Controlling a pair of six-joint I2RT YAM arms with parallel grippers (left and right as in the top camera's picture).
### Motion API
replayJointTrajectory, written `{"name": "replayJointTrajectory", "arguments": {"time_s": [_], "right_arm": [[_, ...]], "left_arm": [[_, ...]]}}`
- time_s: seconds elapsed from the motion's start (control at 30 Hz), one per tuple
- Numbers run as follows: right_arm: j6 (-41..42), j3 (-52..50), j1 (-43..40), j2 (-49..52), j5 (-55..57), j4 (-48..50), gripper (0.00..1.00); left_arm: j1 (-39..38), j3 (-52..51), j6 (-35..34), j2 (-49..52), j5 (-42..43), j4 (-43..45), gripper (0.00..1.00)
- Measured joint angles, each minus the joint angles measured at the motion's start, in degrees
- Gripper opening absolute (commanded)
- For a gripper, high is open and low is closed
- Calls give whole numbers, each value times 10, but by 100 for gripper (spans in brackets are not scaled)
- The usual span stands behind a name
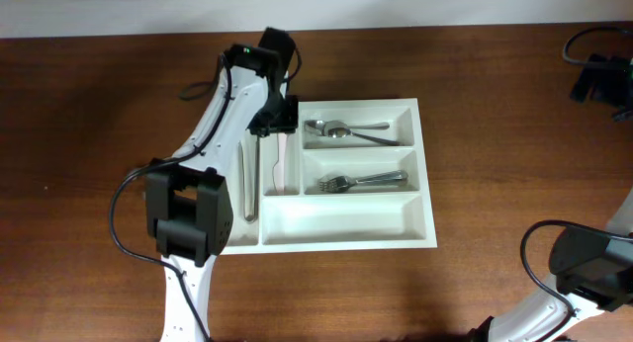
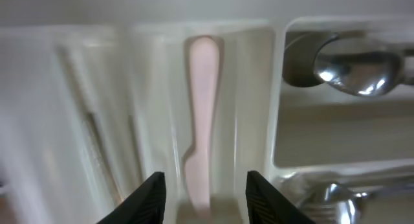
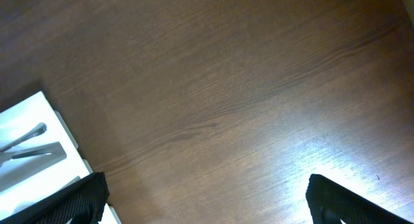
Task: Pack container
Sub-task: 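Carry the pink utensil into the tray's narrow second compartment and release, then move the left gripper back to the silver spoons left of the tray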
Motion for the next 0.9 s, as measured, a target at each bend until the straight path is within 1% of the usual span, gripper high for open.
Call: {"name": "replayJointTrajectory", "arguments": {"time_s": [0.07, 0.2, 0.23, 0.3, 0.37, 0.4, 0.43, 0.5, 0.6, 0.67, 0.7, 0.73, 0.8, 0.83, 0.9], "right_arm": [[0, 0, 0, 0, 0, 0, 99], [0, 0, 0, 0, 0, 0, 99], [0, 0, 0, 0, 0, 0, 99], [0, 0, 0, 0, 0, 0, 99], [0, 0, 0, 0, 0, 0, 99], [0, 0, 0, 0, 0, 0, 99], [0, 0, 0, 0, 0, 0, 99], [0, 0, 0, 0, 0, 0, 99], [0, 0, 0, 0, 0, 0, 99], [0, 0, 0, 0, 0, 0, 99], [0, 0, 0, 0, 0, 0, 99], [0, 0, 0, 0, 0, 0, 99], [0, 0, 0, 0, 0, 0, 99], [0, 0, 0, 0, 0, 0, 99], [0, 0, 0, 0, 0, 0, 99]], "left_arm": [[1, 35, -15, 0, -17, -21, 43], [19, 75, -84, -11, -36, -34, 43], [30, 76, -113, -18, -38, -40, 50], [67, 76, -191, -36, -44, -55, 68], [106, 80, -287, -46, -48, -76, 76], [123, 80, -320, -48, -49, -82, 82], [137, 80, -351, -49, -49, -85, 84], [171, 80, -439, -49, -50, -85, 86], [184, 80, -514, -49, -52, -85, 85], [187, 80, -546, -49, -56, -85, 82], [189, 80, -569, -49, -60, -85, 82], [189, 80, -566, -49, -62, -85, 82], [188, 80, -534, -49, -63, -88, 82], [186, 80, -513, -49, -64, -91, 83], [179, 80, -449, -49, -64, -98, 82]]}}
